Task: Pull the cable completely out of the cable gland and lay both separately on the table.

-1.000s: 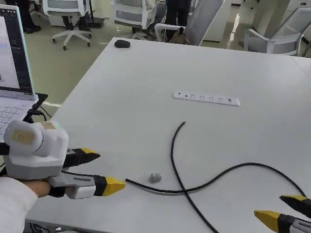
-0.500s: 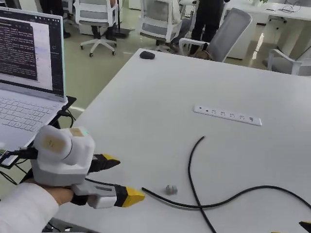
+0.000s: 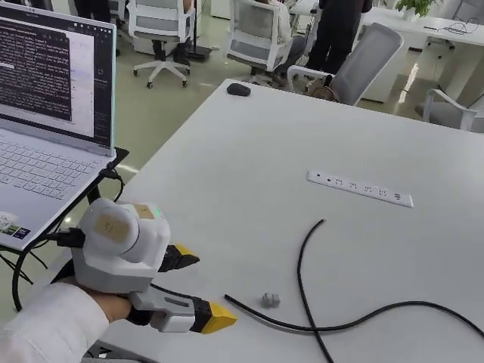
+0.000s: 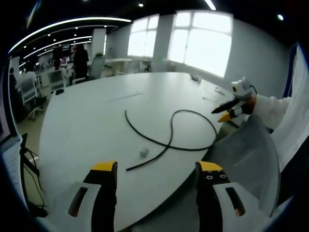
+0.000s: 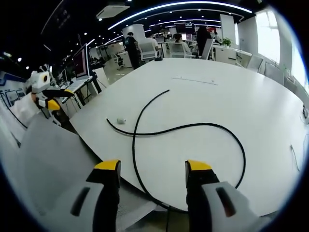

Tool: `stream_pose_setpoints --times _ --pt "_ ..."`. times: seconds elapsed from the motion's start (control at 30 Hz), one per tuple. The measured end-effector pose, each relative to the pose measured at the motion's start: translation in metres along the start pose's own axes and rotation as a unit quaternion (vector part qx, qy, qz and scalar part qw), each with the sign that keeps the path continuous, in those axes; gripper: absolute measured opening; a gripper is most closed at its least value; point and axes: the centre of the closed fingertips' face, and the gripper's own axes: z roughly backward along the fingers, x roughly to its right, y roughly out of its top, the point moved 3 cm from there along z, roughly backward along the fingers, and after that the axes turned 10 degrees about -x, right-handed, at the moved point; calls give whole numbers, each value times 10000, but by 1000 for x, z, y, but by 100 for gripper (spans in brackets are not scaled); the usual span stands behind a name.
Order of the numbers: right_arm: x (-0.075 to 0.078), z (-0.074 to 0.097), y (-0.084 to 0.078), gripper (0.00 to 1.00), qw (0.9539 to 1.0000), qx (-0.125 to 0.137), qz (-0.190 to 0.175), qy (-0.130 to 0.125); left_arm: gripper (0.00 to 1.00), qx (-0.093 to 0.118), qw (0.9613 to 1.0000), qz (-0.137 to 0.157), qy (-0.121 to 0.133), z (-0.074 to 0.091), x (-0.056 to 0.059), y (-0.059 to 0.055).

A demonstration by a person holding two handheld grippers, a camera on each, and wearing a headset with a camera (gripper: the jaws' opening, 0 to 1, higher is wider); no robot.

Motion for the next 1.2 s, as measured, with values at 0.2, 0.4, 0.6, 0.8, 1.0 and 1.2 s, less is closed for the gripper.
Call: stream_pose_setpoints --times 0.2,0.4,0.6,0.8,1.0,1.2 --pt "1 0 2 56 10000 4 13 -8 66 22 10000 6 -19 -1 1 0" --pt "-1 0 3 56 10000 15 54 -2 66 64 10000 24 -10 1 2 0" --pt "-1 2 5 56 10000 80 49 -6 66 112 9999 37 -27 1 4 -1" --pt "-3 2 6 56 9999 119 12 -5 66 81 9999 79 -77 -3 4 -4" --pt "-3 1 2 56 10000 90 -9 11 65 112 9997 154 -153 -6 8 -3" --pt "0 2 2 56 9999 101 -36 1 65 78 9996 135 -222 -10 11 -3"
